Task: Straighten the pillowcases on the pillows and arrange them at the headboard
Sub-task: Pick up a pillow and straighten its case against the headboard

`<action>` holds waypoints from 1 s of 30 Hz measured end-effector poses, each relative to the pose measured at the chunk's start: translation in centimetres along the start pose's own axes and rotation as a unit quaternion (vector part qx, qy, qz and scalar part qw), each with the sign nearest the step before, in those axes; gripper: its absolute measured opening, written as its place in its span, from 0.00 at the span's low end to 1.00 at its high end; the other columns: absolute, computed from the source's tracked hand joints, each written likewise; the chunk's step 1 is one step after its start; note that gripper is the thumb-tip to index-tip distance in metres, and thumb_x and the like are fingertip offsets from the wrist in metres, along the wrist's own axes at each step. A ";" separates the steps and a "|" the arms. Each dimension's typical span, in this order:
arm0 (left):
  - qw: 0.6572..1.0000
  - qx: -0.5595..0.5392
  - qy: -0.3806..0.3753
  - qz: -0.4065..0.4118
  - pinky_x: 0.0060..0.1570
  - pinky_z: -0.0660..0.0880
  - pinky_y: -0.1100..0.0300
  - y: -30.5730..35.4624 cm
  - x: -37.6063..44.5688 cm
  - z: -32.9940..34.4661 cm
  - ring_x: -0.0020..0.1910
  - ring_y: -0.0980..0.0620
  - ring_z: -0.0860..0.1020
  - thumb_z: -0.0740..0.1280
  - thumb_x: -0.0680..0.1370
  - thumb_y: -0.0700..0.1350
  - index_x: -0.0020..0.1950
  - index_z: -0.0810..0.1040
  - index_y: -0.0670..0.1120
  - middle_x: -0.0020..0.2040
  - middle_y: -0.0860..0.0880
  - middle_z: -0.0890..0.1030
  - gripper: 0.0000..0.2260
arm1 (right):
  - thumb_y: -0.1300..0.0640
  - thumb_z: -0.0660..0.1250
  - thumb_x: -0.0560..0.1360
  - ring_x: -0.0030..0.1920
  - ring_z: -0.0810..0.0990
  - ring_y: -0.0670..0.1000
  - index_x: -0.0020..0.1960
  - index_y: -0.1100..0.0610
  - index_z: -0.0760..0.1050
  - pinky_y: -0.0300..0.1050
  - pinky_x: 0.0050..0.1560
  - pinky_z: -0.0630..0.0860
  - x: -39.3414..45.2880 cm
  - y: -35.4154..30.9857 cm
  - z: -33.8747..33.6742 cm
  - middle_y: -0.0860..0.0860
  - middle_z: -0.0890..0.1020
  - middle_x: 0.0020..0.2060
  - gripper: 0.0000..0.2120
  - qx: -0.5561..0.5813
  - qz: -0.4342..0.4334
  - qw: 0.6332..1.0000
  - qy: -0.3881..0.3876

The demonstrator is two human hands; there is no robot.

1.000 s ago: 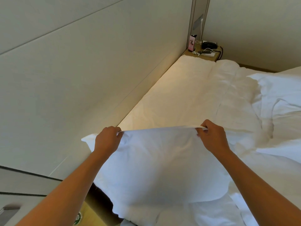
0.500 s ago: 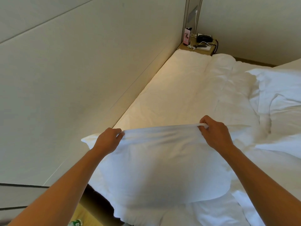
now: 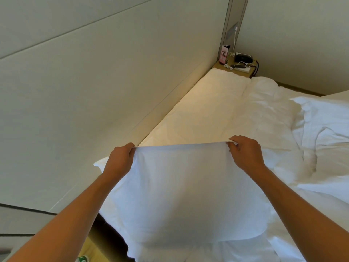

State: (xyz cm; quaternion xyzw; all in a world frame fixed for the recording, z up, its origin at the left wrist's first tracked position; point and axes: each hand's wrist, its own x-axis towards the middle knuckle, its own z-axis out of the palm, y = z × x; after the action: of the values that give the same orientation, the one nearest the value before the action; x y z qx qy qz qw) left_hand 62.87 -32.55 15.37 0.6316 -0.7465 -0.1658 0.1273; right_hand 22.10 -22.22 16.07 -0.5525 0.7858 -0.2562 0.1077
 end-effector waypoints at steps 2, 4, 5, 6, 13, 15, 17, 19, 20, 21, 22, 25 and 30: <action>1.000 -0.002 0.028 -0.005 0.35 0.70 0.53 -0.4 -0.2 -1.8 0.34 0.43 0.76 0.59 0.85 0.43 0.41 0.74 0.45 0.33 0.47 0.78 0.13 | 0.54 0.66 0.83 0.43 0.83 0.57 0.47 0.55 0.85 0.49 0.47 0.79 1.2 -1.8 -0.6 0.52 0.86 0.41 0.11 0.008 -0.024 1.000 0.012; 0.998 -0.006 0.058 -0.007 0.34 0.67 0.54 -0.8 -0.7 -3.7 0.33 0.43 0.75 0.59 0.85 0.43 0.39 0.71 0.48 0.31 0.48 0.76 0.14 | 0.55 0.66 0.83 0.45 0.84 0.58 0.49 0.56 0.85 0.50 0.50 0.79 2.4 -3.8 -1.0 0.54 0.87 0.43 0.11 0.012 -0.057 0.998 0.026; 0.997 -0.007 0.074 -0.009 0.34 0.68 0.53 -1.0 -0.9 -4.7 0.32 0.43 0.75 0.59 0.84 0.43 0.38 0.70 0.48 0.30 0.48 0.76 0.14 | 0.55 0.66 0.83 0.47 0.84 0.59 0.50 0.56 0.85 0.50 0.51 0.79 3.1 -4.8 -1.3 0.54 0.87 0.45 0.11 0.014 -0.072 0.997 0.033; 0.996 -0.006 0.089 -0.011 0.34 0.69 0.53 -1.2 -1.2 -5.8 0.32 0.42 0.75 0.60 0.84 0.43 0.38 0.71 0.47 0.30 0.47 0.76 0.14 | 0.55 0.65 0.83 0.48 0.84 0.59 0.52 0.57 0.85 0.50 0.53 0.78 3.8 -5.8 -1.5 0.55 0.87 0.47 0.11 0.019 -0.084 0.996 0.039; 0.984 0.022 0.172 -0.041 0.36 0.71 0.53 -3.0 -3.1 -11.1 0.33 0.45 0.76 0.59 0.85 0.45 0.42 0.76 0.45 0.33 0.48 0.78 0.13 | 0.53 0.64 0.85 0.57 0.84 0.57 0.61 0.57 0.84 0.48 0.60 0.77 8.2 -12.1 -1.2 0.55 0.87 0.57 0.13 0.077 -0.126 0.989 0.032; 0.983 0.028 0.173 -0.047 0.36 0.70 0.53 -3.5 -3.8 -11.2 0.33 0.45 0.76 0.59 0.85 0.45 0.42 0.76 0.46 0.33 0.48 0.78 0.13 | 0.53 0.63 0.85 0.55 0.84 0.58 0.59 0.57 0.84 0.48 0.59 0.77 8.8 -12.7 -0.3 0.55 0.87 0.55 0.13 0.081 -0.126 0.988 0.019; 0.985 0.028 0.161 -0.056 0.36 0.68 0.54 -4.0 -4.5 -10.6 0.33 0.45 0.75 0.59 0.84 0.46 0.41 0.75 0.48 0.32 0.50 0.77 0.13 | 0.53 0.63 0.85 0.55 0.84 0.59 0.57 0.58 0.84 0.49 0.59 0.78 8.9 -12.7 1.0 0.56 0.87 0.54 0.13 0.083 -0.123 0.989 0.004; 0.988 0.026 0.137 -0.066 0.36 0.70 0.53 -4.1 -5.1 -9.5 0.34 0.44 0.76 0.59 0.84 0.46 0.41 0.75 0.49 0.33 0.50 0.78 0.13 | 0.53 0.64 0.85 0.57 0.84 0.60 0.59 0.58 0.84 0.51 0.62 0.78 8.6 -12.3 2.1 0.57 0.87 0.56 0.13 0.073 -0.117 0.990 -0.007; 0.990 0.027 0.122 -0.071 0.37 0.72 0.52 -4.1 -5.3 -9.0 0.36 0.44 0.77 0.59 0.84 0.47 0.42 0.76 0.48 0.34 0.49 0.79 0.13 | 0.53 0.64 0.85 0.58 0.84 0.60 0.60 0.59 0.84 0.52 0.63 0.78 8.5 -12.1 2.7 0.57 0.87 0.57 0.13 0.062 -0.113 0.992 -0.010; 0.991 0.026 0.109 -0.075 0.38 0.74 0.52 -4.2 -5.3 -8.4 0.37 0.44 0.78 0.59 0.84 0.47 0.43 0.78 0.47 0.36 0.48 0.81 0.13 | 0.54 0.64 0.85 0.58 0.84 0.61 0.60 0.59 0.84 0.52 0.62 0.78 8.5 -11.8 3.1 0.58 0.86 0.58 0.13 0.047 -0.109 0.993 -0.011; 0.992 0.023 0.100 -0.075 0.39 0.75 0.52 -4.3 -5.2 -7.9 0.38 0.44 0.79 0.59 0.84 0.47 0.45 0.79 0.47 0.37 0.48 0.82 0.13 | 0.54 0.64 0.85 0.57 0.84 0.61 0.60 0.59 0.84 0.51 0.60 0.78 8.5 -11.7 3.6 0.58 0.86 0.57 0.13 0.032 -0.105 0.994 -0.015; 0.993 -0.006 0.087 -0.074 0.42 0.80 0.49 -4.1 -4.5 -6.8 0.37 0.45 0.80 0.60 0.84 0.46 0.45 0.80 0.46 0.36 0.49 0.82 0.13 | 0.54 0.62 0.85 0.57 0.84 0.61 0.61 0.60 0.84 0.49 0.58 0.78 9.1 -11.6 4.4 0.58 0.86 0.57 0.14 0.019 -0.084 0.996 -0.022; 0.993 -0.024 0.098 -0.065 0.38 0.79 0.50 -4.5 -1.7 -7.0 0.35 0.45 0.79 0.60 0.85 0.49 0.45 0.78 0.48 0.34 0.50 0.80 0.13 | 0.52 0.62 0.86 0.57 0.85 0.60 0.63 0.60 0.83 0.46 0.56 0.78 12.2 -12.7 4.3 0.58 0.86 0.57 0.16 -0.033 -0.081 0.996 0.003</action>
State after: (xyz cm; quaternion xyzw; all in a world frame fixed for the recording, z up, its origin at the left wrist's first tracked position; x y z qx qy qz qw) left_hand 70.01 -32.13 19.91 0.6891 -0.6832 -0.1288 0.2043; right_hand 29.90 -37.98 20.48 -0.6171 0.7467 -0.2391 0.0660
